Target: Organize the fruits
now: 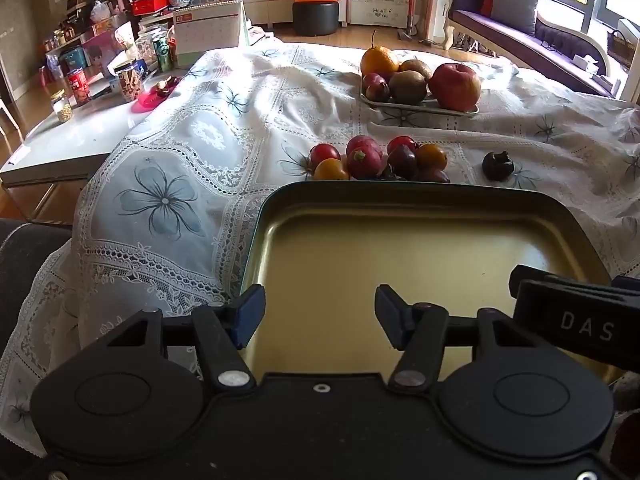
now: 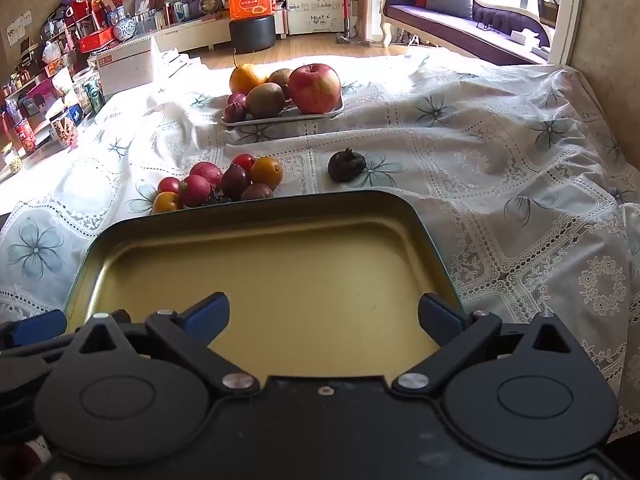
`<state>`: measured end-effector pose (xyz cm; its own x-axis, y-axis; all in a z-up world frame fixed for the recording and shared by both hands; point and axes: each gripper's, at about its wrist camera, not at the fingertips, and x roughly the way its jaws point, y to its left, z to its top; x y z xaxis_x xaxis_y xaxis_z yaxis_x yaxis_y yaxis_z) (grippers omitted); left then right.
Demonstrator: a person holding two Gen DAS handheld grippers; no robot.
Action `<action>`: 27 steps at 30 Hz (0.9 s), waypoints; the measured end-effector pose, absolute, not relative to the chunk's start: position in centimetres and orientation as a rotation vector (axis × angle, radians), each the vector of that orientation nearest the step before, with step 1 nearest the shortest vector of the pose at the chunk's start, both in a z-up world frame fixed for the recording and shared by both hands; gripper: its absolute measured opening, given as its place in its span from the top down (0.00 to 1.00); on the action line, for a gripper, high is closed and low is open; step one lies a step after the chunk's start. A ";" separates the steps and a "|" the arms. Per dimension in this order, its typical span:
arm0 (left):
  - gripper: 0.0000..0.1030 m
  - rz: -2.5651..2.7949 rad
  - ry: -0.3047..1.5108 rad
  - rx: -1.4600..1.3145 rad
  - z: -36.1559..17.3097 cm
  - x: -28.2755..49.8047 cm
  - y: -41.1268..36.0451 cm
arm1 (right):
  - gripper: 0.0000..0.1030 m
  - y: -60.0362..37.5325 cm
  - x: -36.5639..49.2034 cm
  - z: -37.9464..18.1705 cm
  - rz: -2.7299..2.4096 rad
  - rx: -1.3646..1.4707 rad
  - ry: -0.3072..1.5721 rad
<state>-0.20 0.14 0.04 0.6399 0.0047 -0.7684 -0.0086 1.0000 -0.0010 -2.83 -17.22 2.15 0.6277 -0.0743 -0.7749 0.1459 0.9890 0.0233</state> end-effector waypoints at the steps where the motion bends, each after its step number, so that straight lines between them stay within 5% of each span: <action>1: 0.39 0.004 0.883 -0.006 -0.3 0.1 -0.3 | 0.00 -17.2 -2.8 2.1 -0.126 0.087 0.883; 27: 0.39 0.010 0.898 0.002 -0.4 0.1 0.0 | 0.00 -16.6 -3.2 1.8 -0.125 0.088 0.889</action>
